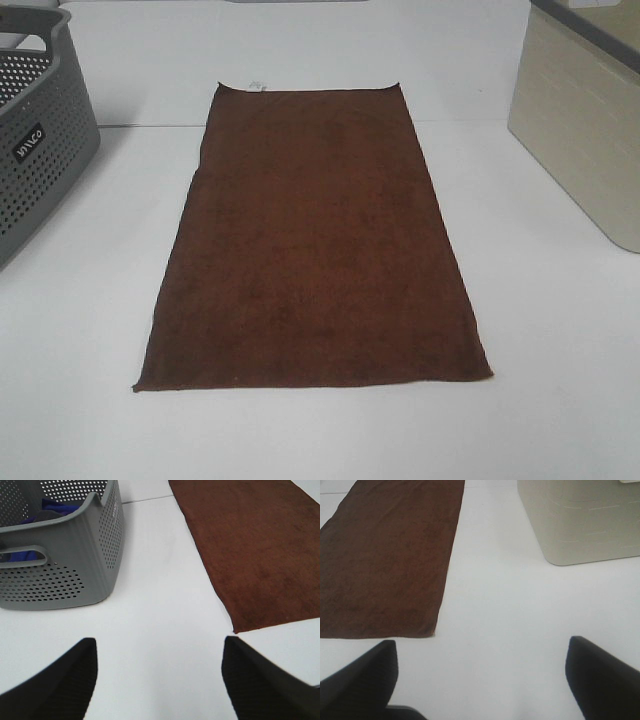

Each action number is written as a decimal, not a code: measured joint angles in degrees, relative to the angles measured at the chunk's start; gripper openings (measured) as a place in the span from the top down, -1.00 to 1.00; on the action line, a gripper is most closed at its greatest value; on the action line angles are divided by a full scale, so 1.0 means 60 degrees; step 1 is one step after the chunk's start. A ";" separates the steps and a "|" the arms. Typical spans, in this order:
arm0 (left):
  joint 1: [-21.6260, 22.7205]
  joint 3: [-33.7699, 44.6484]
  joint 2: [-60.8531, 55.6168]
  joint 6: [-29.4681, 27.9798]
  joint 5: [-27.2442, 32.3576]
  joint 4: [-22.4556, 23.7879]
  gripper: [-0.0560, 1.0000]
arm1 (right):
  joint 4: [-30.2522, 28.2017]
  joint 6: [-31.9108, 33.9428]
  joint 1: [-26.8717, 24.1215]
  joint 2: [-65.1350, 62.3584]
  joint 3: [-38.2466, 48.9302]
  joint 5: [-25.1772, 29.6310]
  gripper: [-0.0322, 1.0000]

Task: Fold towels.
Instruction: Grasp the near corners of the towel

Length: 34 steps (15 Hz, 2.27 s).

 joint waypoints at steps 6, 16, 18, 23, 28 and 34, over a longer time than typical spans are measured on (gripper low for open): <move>0.0000 0.0000 0.0000 0.0000 0.0000 0.0000 -0.38 | 0.0000 0.0000 0.0000 0.0000 0.0000 0.0000 -0.71; 0.0000 0.0000 0.0000 0.0000 0.0000 0.0000 -0.38 | 0.0000 0.0000 0.0000 0.0000 0.0000 0.0000 -0.71; 0.0000 0.0000 0.0000 0.0000 0.0000 0.0000 -0.38 | 0.0000 0.0000 0.0000 0.0000 0.0000 0.0000 -0.71; 0.0000 0.0000 0.0000 0.0000 0.0000 0.0000 -0.38 | 0.0000 0.0000 0.0000 0.0000 0.0000 0.0000 -0.71; 0.0000 0.0000 0.0000 0.0000 0.0000 0.0000 -0.38 | 0.0000 0.0000 0.0000 0.0000 0.0000 0.0000 -0.71; 0.0000 0.0000 0.0000 0.0000 0.0000 -0.0010 -0.38 | 0.0000 0.0000 0.0000 0.0000 0.0000 0.0000 -0.71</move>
